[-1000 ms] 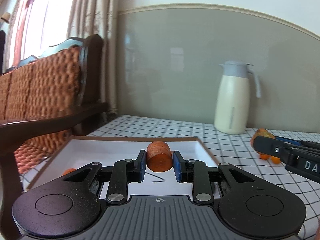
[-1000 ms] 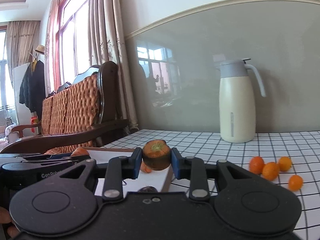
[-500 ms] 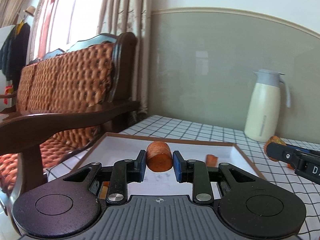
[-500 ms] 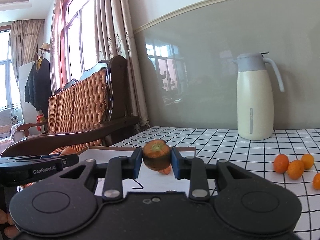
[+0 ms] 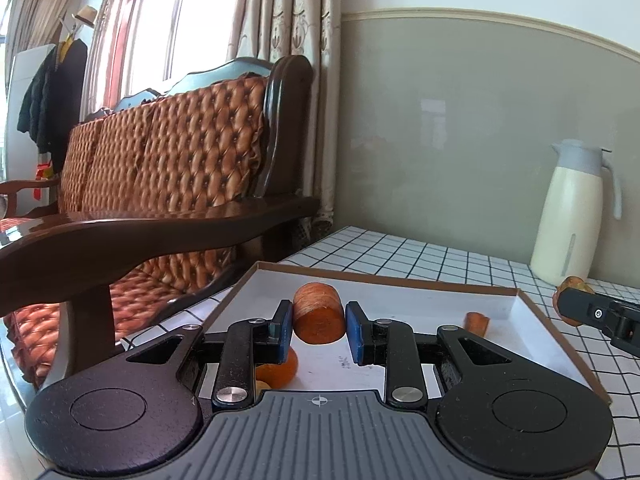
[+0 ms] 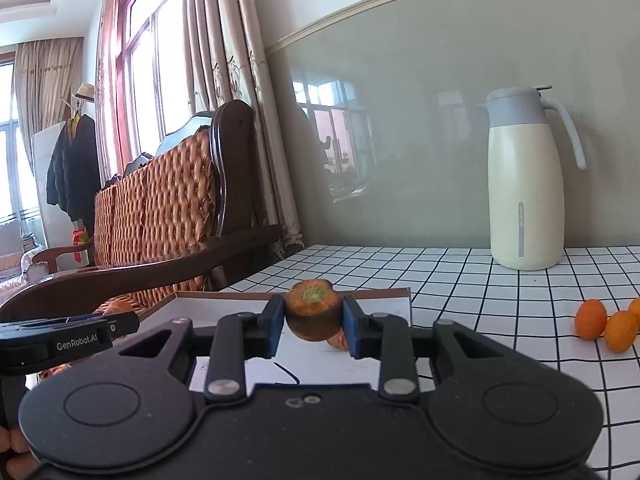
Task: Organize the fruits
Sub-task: 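Open both grippers to drop the orange piece and brown fruit into the tray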
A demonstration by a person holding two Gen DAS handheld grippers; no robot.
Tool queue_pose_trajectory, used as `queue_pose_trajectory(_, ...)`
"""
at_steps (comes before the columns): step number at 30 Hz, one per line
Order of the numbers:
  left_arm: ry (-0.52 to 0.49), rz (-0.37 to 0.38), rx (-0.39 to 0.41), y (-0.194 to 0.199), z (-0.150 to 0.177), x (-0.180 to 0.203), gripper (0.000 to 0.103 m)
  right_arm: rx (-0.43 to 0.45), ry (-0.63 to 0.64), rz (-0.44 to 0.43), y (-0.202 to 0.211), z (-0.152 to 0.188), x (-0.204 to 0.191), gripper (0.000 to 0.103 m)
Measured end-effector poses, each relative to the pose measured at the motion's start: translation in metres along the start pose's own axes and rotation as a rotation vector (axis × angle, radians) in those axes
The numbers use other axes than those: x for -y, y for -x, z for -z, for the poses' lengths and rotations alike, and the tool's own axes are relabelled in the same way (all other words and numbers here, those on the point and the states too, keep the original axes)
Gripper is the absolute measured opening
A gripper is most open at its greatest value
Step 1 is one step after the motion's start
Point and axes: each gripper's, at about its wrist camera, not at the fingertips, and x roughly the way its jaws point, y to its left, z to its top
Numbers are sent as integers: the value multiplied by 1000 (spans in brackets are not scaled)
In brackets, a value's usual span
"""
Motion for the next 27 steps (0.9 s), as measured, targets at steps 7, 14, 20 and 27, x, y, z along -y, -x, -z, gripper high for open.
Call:
queue_pose_trajectory(7,10,-11,-16,-13,-3,-2,29,-24,-11,10,-15,0,0,23)
queue_pose_trajectory(14,11,-21,-37,-33,-7,1,29,-59,-17,44,-34,-2,5,25)
queue_pose_trajectory(20,30,-33,-147,-70,-7,1,29,-46,-85,76,-37,-3,20,43)
queue_pose_trajectory(27,14,-49,-28,-44,-13,11,103,66,-131,46,-7,-13,28,82)
